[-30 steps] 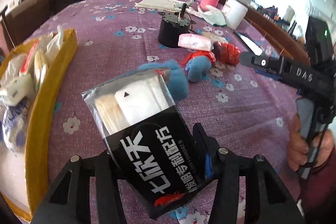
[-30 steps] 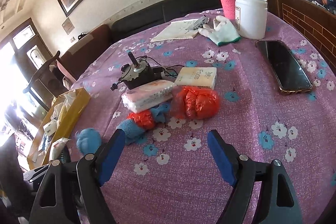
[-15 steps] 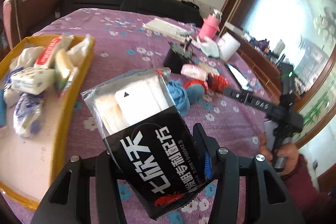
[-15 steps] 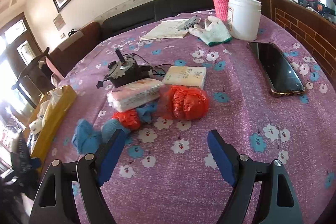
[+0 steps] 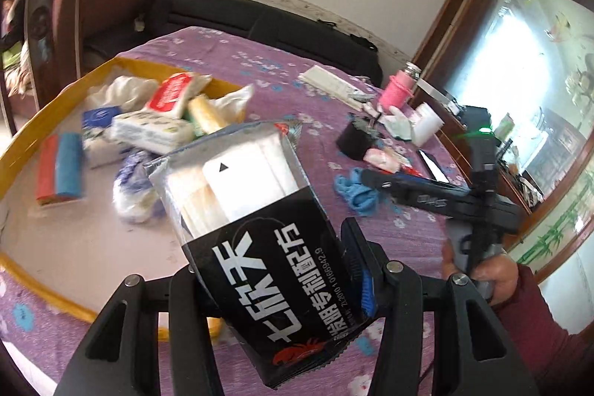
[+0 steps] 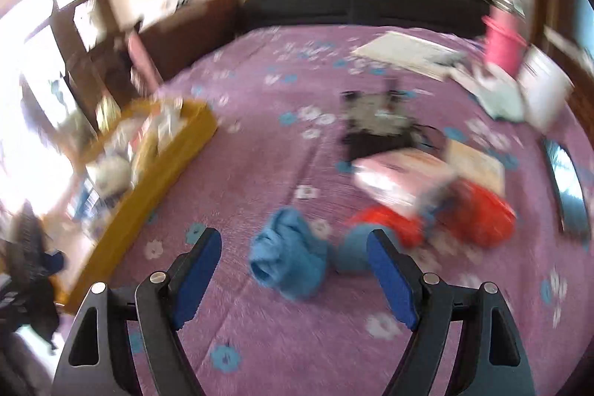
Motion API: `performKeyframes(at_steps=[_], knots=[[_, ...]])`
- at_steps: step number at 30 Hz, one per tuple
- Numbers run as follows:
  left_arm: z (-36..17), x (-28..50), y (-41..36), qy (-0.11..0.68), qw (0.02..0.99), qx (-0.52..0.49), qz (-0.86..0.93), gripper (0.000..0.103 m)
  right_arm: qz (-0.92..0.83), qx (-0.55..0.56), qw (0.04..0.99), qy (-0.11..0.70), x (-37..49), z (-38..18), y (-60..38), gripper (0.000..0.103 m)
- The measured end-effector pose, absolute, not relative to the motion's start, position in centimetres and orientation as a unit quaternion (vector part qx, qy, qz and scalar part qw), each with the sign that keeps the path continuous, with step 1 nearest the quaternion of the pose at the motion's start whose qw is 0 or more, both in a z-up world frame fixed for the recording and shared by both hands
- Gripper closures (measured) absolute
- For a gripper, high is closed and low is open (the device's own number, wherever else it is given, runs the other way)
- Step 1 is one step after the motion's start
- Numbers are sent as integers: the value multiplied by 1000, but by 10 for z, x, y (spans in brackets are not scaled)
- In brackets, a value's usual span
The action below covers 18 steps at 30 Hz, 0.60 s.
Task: Organize soft objects
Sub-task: 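Carry the packet toward the tray with the left gripper while the right grasps the blue cloth, then lower the packet into the tray with the left gripper while the right drops the blue cloth there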
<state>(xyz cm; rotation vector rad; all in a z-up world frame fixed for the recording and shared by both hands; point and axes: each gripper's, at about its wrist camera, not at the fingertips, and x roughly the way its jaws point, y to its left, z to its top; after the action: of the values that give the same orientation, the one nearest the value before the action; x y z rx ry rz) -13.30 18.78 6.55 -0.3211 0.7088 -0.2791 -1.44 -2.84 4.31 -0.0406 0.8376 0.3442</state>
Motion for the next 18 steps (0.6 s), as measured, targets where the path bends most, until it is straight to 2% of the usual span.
performKeyframes(at_steps=[2,3,4,5,7,18], knots=[[63,-136,201,343,916,-167,-124,53,147,-54,893,421,-3,30,-13,23],[62,-138,210,342,916,-174,-116,53,142,-64,891,427,1,25,-7,31],[61,-140,215,341,917,-177,-111,53,136,-74,887,434,4,20,-3,46],[60,-142,222,341,917,-180,-105,53,127,-81,885,441,7,16,-1,52],[56,-143,235,343,915,-190,-93,53,121,-73,888,437,6,16,-6,58],[59,-152,294,326,923,-203,-17,53,170,-38,898,404,-21,63,2,60]])
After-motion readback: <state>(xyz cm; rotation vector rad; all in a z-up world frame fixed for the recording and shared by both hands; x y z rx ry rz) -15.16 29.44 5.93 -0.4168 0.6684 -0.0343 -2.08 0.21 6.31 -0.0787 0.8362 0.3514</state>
